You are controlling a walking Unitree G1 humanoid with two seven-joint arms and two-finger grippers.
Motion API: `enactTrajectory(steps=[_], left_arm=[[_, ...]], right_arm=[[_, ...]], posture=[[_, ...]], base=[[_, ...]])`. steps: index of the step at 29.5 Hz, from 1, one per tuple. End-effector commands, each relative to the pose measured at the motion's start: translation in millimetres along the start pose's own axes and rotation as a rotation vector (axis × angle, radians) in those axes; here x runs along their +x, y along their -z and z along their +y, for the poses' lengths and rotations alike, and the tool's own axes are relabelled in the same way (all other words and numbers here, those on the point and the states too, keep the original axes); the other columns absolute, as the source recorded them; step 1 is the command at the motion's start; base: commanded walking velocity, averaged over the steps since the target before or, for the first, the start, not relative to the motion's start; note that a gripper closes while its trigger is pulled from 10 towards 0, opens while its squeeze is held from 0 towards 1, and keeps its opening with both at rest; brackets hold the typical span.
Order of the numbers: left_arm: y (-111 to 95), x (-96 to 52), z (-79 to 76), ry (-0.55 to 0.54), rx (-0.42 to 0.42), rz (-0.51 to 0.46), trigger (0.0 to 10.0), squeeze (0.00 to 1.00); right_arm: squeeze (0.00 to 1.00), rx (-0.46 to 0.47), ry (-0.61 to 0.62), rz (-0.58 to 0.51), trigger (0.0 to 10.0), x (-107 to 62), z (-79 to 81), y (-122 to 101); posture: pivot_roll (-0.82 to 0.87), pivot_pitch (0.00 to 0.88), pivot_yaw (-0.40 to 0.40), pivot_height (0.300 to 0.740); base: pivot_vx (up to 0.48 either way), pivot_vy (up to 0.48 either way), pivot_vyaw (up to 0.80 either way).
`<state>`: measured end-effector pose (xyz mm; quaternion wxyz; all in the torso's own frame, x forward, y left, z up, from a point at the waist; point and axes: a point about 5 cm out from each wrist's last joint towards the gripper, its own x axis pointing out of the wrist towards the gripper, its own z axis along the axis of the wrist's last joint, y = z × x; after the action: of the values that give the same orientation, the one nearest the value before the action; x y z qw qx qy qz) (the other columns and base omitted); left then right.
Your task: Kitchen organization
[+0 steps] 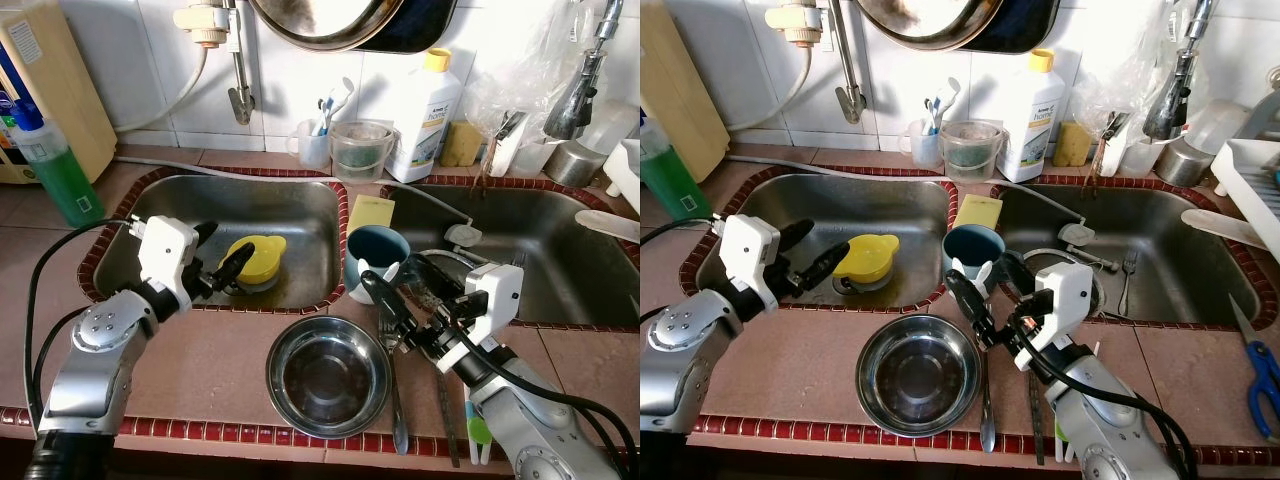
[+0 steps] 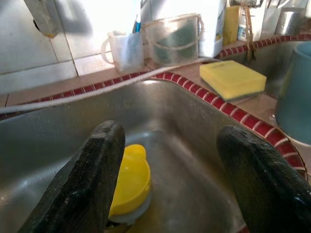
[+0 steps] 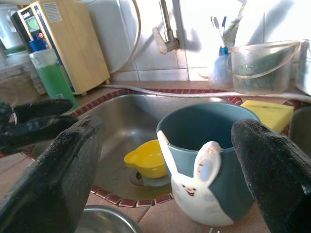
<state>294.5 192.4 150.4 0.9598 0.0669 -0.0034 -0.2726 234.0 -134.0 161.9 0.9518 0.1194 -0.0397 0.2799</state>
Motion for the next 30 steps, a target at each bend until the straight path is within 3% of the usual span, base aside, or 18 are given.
enactTrajectory(steps=[1, 4, 16, 21, 23, 30], left_arm=[[-9.0, 1.3, -3.6, 0.035, 0.024, -0.017, 10.0, 0.0], [-15.6, 6.0, -7.4, 0.062, 0.06, -0.022, 10.0, 0.0], [-18.0, 13.2, -15.7, 0.074, 0.045, -0.028, 10.0, 0.0], [-17.7, 14.3, -16.2, 0.067, 0.023, -0.034, 10.0, 0.0], [-16.7, 14.9, -15.2, 0.061, 0.019, -0.029, 10.0, 0.0], [-17.8, 17.3, -15.6, 0.06, 0.016, -0.034, 10.0, 0.0]], right_arm=[[0.0, -0.01, 0.018, 0.002, 10.0, -1.7, -3.5, 0.9], [0.0, -0.02, 0.031, -0.013, 10.0, 0.4, -5.8, -2.3], [0.0, -0.068, 0.115, -0.081, 10.0, 2.7, -18.6, -21.1], [0.0, -0.09, 0.204, -0.104, 10.0, 0.4, -28.4, -31.1], [0.0, -0.083, 0.272, -0.128, 10.0, 0.5, -38.1, -39.6], [0.0, -0.032, 0.383, -0.162, 10.0, 6.4, -49.6, -54.0]], posture=[[-0.07, 0.043, 0.024, 0.74], [-0.07, 0.04, 0.025, 0.74], [-0.1, 0.034, 0.025, 0.74], [-0.1, 0.035, 0.022, 0.74], [-0.11, 0.031, 0.02, 0.74], [-0.11, 0.029, 0.02, 0.74]], base=[[0.0, 0.0, 0.0], [0.0, 0.0, 0.0], [0.0, 0.0, 0.0], [0.0, 0.0, 0.0], [0.0, 0.0, 0.0], [0.0, 0.0, 0.0]])
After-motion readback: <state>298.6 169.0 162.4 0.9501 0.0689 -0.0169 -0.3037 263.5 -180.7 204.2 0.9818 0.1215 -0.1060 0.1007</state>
